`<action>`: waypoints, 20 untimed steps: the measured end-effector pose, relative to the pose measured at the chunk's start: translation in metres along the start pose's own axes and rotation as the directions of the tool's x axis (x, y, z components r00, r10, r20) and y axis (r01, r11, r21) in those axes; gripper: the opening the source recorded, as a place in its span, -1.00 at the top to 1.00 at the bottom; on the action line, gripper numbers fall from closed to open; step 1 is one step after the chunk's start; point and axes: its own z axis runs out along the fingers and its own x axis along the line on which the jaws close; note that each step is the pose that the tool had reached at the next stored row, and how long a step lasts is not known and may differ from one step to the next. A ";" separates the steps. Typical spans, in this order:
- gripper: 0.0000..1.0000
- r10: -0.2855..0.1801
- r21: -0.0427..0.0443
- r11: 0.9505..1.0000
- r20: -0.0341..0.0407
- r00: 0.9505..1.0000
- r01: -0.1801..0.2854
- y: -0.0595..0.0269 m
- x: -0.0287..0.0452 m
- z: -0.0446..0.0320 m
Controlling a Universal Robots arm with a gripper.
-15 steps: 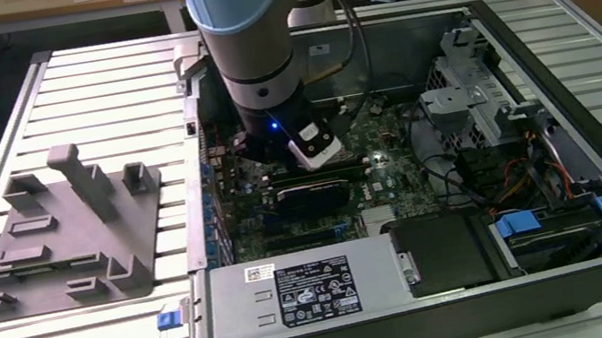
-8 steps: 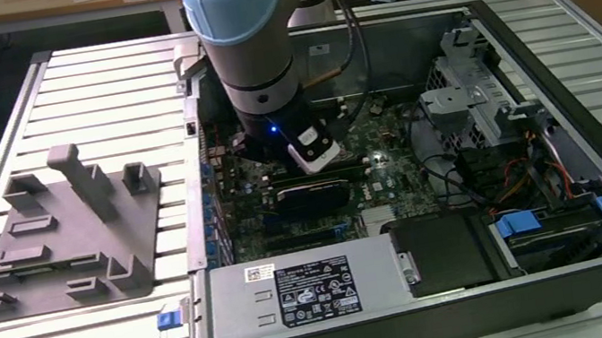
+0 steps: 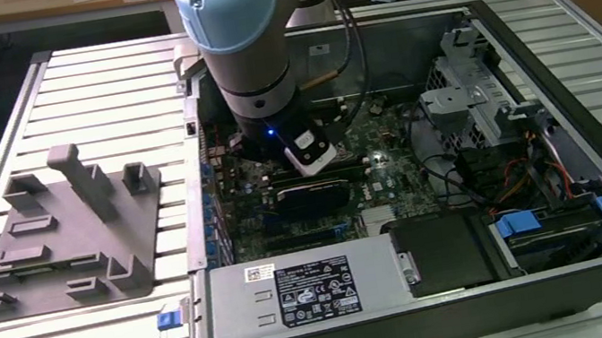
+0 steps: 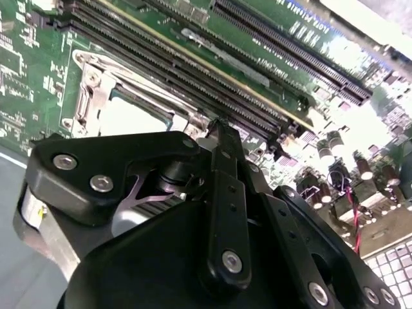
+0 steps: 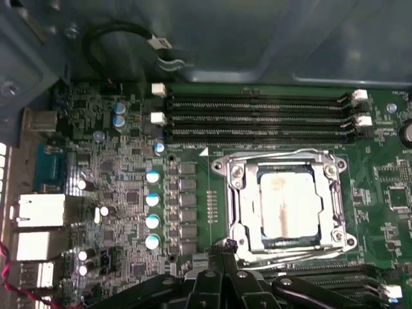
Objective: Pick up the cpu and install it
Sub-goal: 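Install the second cpu locking lever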
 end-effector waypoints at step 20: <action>0.79 0.001 -0.011 1.000 0.000 1.000 -0.001 0.0043 -0.0023 -0.0198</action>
